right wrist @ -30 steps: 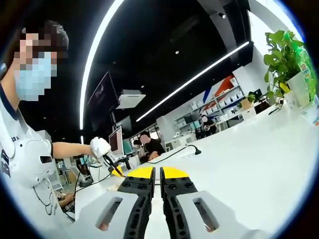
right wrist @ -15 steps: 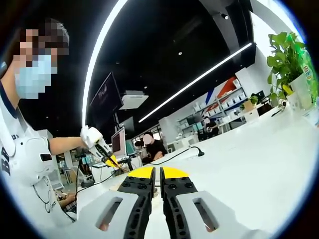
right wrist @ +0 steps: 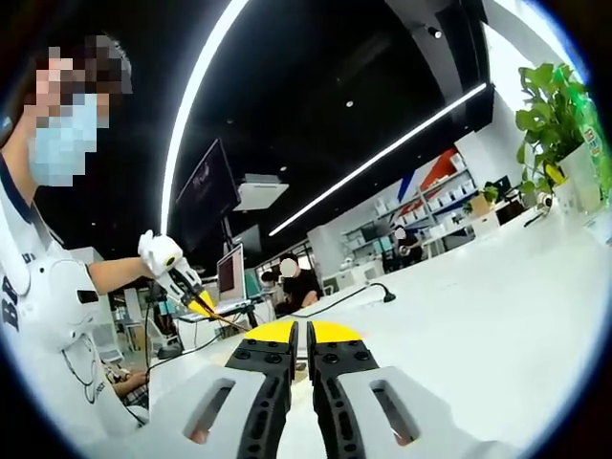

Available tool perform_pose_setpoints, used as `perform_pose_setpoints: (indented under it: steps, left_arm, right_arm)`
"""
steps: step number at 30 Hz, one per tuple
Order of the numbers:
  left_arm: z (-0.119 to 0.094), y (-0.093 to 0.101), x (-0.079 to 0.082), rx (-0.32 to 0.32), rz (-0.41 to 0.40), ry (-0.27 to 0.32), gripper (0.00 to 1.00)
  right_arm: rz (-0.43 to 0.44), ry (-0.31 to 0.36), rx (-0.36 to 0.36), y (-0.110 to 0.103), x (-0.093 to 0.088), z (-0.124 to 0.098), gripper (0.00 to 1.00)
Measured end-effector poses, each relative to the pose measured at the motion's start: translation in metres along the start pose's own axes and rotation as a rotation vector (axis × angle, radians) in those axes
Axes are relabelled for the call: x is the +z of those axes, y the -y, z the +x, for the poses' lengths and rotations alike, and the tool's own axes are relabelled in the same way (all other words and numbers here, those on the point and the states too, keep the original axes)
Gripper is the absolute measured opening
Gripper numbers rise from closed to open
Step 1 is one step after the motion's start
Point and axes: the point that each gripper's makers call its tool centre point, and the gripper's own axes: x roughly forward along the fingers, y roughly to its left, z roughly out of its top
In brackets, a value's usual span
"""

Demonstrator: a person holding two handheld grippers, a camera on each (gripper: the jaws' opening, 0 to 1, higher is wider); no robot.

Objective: Arrange the utensils inside the cutlery case until each visible utensil rests in its matching compartment.

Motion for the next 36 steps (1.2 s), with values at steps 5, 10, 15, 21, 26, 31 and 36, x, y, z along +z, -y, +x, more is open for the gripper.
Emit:
perform_pose_setpoints:
  steps: [5, 10, 15, 21, 26, 31, 36]
  left_arm:
    - [-0.002, 0.006, 0.008, -0.022, -0.016, 0.041, 0.04]
    - [-0.006, 0.016, 0.015, -0.053, -0.034, 0.068, 0.04]
    - [-0.002, 0.026, 0.024, -0.073, -0.029, 0.098, 0.04]
    - [0.014, 0.031, 0.024, -0.104, -0.015, 0.087, 0.04]
    - [0.025, 0.035, 0.03, -0.131, -0.019, 0.106, 0.04]
    - [0.034, 0.038, 0.037, -0.155, -0.018, 0.122, 0.04]
    - [0.043, 0.037, 0.039, -0.16, -0.035, 0.131, 0.04]
  right_arm:
    - [0.006, 0.0, -0.004, 0.002, -0.002, -0.003, 0.03]
    - [0.019, -0.002, -0.01, 0.003, -0.002, -0.003, 0.03]
    - [0.016, -0.006, -0.01, 0.002, -0.001, -0.003, 0.03]
    - [0.004, -0.001, -0.005, -0.002, 0.003, -0.005, 0.03]
    - [-0.001, 0.004, -0.017, 0.002, 0.006, -0.01, 0.03]
    - [0.02, 0.019, -0.026, 0.006, 0.007, -0.013, 0.03]
    - [0.024, 0.025, -0.026, 0.007, 0.006, -0.015, 0.03]
